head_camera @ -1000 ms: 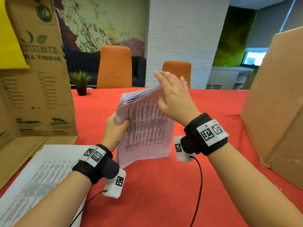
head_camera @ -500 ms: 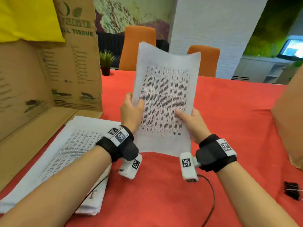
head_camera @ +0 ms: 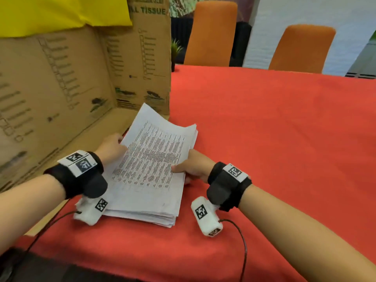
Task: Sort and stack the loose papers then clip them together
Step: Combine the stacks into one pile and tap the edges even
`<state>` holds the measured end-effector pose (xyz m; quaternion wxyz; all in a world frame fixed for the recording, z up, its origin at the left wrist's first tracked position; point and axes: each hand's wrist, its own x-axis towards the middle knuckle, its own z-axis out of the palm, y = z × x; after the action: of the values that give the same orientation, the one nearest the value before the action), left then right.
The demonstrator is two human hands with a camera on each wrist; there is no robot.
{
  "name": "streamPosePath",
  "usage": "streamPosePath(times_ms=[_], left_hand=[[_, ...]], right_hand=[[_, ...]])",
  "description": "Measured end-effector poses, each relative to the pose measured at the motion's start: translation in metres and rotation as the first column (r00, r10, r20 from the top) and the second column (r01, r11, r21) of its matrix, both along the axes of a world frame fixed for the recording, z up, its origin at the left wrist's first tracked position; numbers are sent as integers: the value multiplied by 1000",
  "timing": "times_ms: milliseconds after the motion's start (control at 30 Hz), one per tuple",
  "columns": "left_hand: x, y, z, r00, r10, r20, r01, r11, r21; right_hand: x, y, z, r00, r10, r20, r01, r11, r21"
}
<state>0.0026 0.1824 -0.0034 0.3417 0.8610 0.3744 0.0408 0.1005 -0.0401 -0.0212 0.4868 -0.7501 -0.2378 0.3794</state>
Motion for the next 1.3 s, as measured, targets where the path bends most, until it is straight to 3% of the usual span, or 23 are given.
streamPosePath(times_ms=[100,167,233,300,400,467,533,600,667,767,833,900,1000,1100,1200,1300], left_hand=[[1,10,-14,992,19,-128,-19,1000,-2],[7,10,-15,991,83,-104,-91,993,-77],[9,9,-13,991,110,-75,-123,973,-196],[8,10,-12,995,99,-21,-100,950,-294],[0,-4,-7,987,21,160,51,899,-435],[-4,-23,2,947,-30,320,191,852,-487],[-5,-48,14,872,-82,482,347,798,-492],[6,-71,25,786,-97,611,451,766,-458],[25,-100,45,683,-131,719,479,823,-305],[49,-148,95,518,-260,815,389,920,46],[62,-172,124,359,-292,887,379,913,147],[69,-189,140,248,-268,931,347,922,173],[81,-198,131,261,-210,942,388,916,96],[99,-196,100,347,-49,937,501,854,-141],[117,-211,90,354,-4,935,457,873,-169],[124,-229,118,265,-42,963,321,946,-47]], right_hand=[[-4,-1,-10,999,44,24,-40,991,-130],[-4,-5,-11,992,119,36,-103,949,-297],[-2,-8,-12,985,169,33,-145,920,-365],[0,-12,-12,984,180,13,-166,929,-331],[8,-30,-8,985,166,52,-148,956,-253],[18,-50,-7,992,-4,128,23,989,-147],[28,-73,-1,964,-234,130,227,972,62],[33,-95,20,937,-332,-108,349,893,284],[37,-112,56,886,-378,-271,464,750,472],[44,-136,123,802,-596,-24,445,571,690],[45,-148,161,725,-667,172,311,540,783],[49,-158,182,685,-683,254,219,526,822],[60,-177,176,708,-635,310,211,608,765],[65,-192,133,818,-513,262,260,735,627],[63,-188,117,796,-592,125,363,633,683],[63,-180,140,728,-678,102,370,513,774]])
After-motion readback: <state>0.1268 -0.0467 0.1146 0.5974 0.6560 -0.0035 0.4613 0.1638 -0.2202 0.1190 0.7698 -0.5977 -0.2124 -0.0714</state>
